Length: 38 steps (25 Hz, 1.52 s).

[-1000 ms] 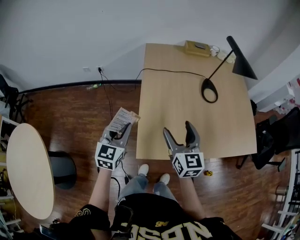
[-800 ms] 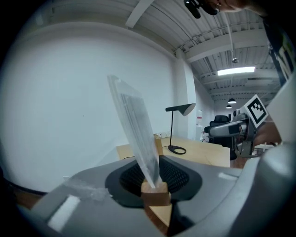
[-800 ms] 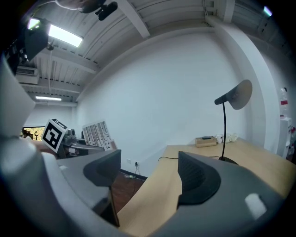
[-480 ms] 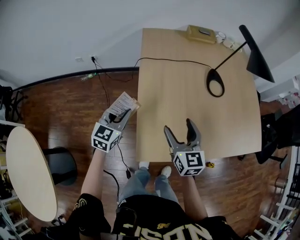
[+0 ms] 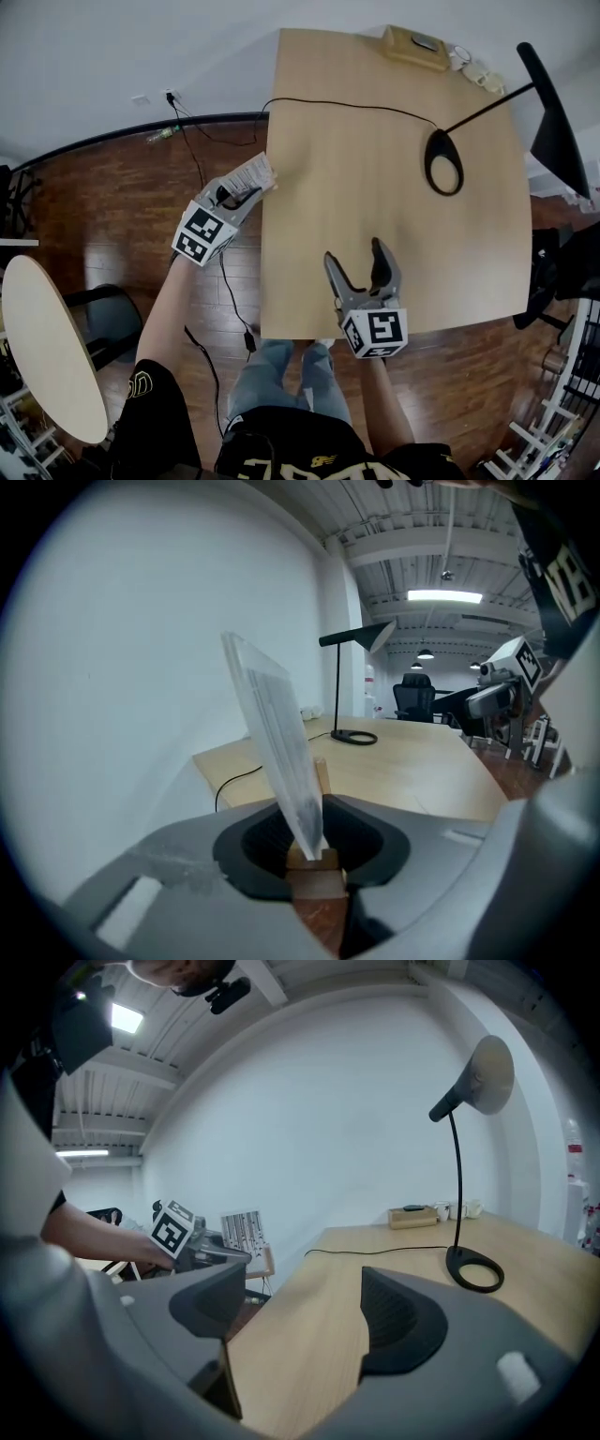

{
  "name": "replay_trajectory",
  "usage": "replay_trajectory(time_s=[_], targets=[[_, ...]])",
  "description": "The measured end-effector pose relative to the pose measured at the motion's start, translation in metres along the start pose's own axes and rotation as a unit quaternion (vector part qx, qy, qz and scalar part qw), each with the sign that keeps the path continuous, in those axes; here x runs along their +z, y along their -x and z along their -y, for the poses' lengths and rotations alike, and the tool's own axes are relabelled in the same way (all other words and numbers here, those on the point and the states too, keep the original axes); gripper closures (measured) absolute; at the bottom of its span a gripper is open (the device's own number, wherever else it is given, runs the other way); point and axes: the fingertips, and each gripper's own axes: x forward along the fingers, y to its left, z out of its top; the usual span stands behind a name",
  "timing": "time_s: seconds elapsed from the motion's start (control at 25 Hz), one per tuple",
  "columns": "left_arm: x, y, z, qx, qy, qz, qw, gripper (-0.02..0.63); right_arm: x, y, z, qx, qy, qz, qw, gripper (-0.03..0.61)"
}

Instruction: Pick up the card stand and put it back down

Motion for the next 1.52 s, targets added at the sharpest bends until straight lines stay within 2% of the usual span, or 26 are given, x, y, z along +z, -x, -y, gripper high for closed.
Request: replay_trajectory(time_s=[0.24, 0.36, 0.52, 0.76, 1.04, 1.16, 1.24, 1.28, 1.36, 1.52], targets=[[-0.003, -0.058, -0.009, -0.055, -0.034, 0.0, 0.9979, 0.515, -0.011, -0.022, 0.019, -0.002, -0.003, 0.003, 1.0, 0.187], [0.002, -0.082, -0.016, -0.073, -0.073, -0.004, 0.9946, 0.515, -0.013, -0.027, 0.029, -0.013, -0.017, 0.004, 1.0, 0.187], [0.02, -0.111, -0.012, -0.115, -0.085, 0.005, 0.9897, 0.515, -0.013, -0.032, 0.033, -0.015, -0.027, 0.009, 0.999, 0.187], [0.025, -0.149, 0.025, -0.183, -0.098, 0.012, 0.9781, 0.515, -0.026, -0.028, 0.045, -0.019, -0.032, 0.001, 0.999, 0.187], [0.009, -0.181, 0.067, -0.23, -0.138, -0.004, 0.9632, 0.512, -0.032, -0.019, 0.063, -0.029, -0.03, 0.001, 0.999, 0.187], [0.004, -0.19, 0.073, -0.231, -0.132, -0.019, 0.9638, 0.508, -0.032, -0.013, 0.069, -0.036, -0.031, 0.003, 0.999, 0.187], [0.007, -0.191, 0.069, -0.223, -0.114, -0.023, 0.9679, 0.413, -0.032, -0.01, 0.069, -0.035, -0.029, 0.002, 0.999, 0.187], [0.009, -0.19, 0.066, -0.216, -0.107, -0.022, 0.9704, 0.41, -0.032, -0.009, 0.069, -0.035, -0.026, 0.001, 0.999, 0.187], [0.015, -0.183, 0.059, -0.197, -0.094, -0.018, 0.9758, 0.368, -0.03, -0.005, 0.068, -0.031, -0.021, 0.001, 0.999, 0.187], [0.038, -0.146, 0.037, -0.136, -0.059, 0.006, 0.989, 0.342, -0.012, 0.01, 0.062, -0.023, -0.01, 0.009, 1.0, 0.187]])
